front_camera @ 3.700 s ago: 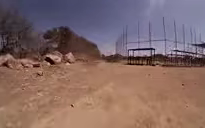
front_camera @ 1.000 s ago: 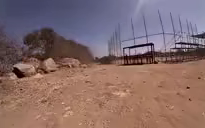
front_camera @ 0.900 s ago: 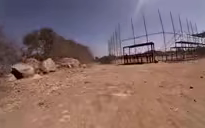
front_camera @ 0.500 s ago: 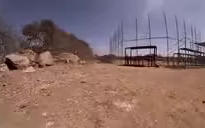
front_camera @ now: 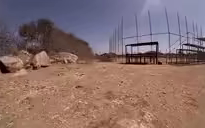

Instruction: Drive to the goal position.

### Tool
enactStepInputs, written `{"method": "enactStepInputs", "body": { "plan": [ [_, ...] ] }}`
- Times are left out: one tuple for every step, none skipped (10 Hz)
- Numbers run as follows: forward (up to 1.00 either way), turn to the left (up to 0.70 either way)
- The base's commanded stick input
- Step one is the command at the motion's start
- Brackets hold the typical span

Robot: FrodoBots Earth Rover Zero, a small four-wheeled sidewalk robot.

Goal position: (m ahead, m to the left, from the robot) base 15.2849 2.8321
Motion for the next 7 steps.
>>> {"method": "enactStepInputs", "body": {
  "plan": [
    [1.0, 0.0],
    [1.0, 0.0],
    [1.0, 0.0],
    [1.0, 0.0],
    [1.0, 0.0],
    [1.0, 0.0],
    [1.0, 0.0]
  ]
}}
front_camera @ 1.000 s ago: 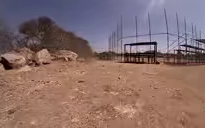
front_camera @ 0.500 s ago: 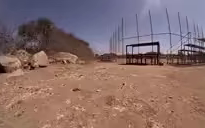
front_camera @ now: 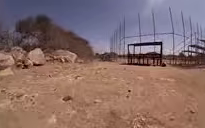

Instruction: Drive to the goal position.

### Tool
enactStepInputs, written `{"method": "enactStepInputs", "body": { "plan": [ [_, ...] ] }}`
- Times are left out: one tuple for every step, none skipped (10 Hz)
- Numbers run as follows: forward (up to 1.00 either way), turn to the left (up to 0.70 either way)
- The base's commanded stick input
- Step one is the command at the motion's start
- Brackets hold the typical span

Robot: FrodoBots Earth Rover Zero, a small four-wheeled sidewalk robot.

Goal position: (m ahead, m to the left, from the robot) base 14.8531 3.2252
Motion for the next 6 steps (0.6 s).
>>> {"method": "enactStepInputs", "body": {
  "plan": [
    [1.0, 0.0],
    [1.0, 0.0],
    [1.0, 0.0],
    [1.0, 0.0],
    [1.0, 0.0],
    [1.0, 0.0]
  ]
}}
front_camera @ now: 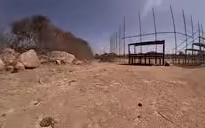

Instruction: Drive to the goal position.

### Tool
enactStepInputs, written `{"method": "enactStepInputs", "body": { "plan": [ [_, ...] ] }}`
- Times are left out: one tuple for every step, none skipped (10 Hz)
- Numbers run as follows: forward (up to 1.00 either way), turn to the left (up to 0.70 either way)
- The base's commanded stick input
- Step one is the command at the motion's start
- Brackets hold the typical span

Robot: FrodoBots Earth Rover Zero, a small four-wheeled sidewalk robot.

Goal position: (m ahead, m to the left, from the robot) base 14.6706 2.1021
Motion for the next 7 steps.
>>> {"method": "enactStepInputs", "body": {
  "plan": [
    [1.0, 0.0],
    [1.0, 0.0],
    [1.0, 0.0],
    [1.0, 0.0],
    [1.0, 0.0],
    [1.0, 0.0],
    [1.0, 0.0]
  ]
}}
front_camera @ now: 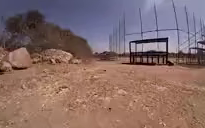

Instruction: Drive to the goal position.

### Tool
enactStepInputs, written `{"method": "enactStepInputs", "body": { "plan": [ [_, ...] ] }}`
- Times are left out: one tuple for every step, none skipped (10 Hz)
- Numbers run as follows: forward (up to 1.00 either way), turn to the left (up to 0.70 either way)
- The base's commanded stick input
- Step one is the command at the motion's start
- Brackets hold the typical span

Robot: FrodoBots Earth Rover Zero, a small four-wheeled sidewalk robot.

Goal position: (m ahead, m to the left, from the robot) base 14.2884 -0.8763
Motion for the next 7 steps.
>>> {"method": "enactStepInputs", "body": {
  "plan": [
    [1.0, 0.0],
    [1.0, 0.0],
    [1.0, 0.0],
    [1.0, 0.0],
    [1.0, 0.0],
    [1.0, 0.0],
    [1.0, 0.0]
  ]
}}
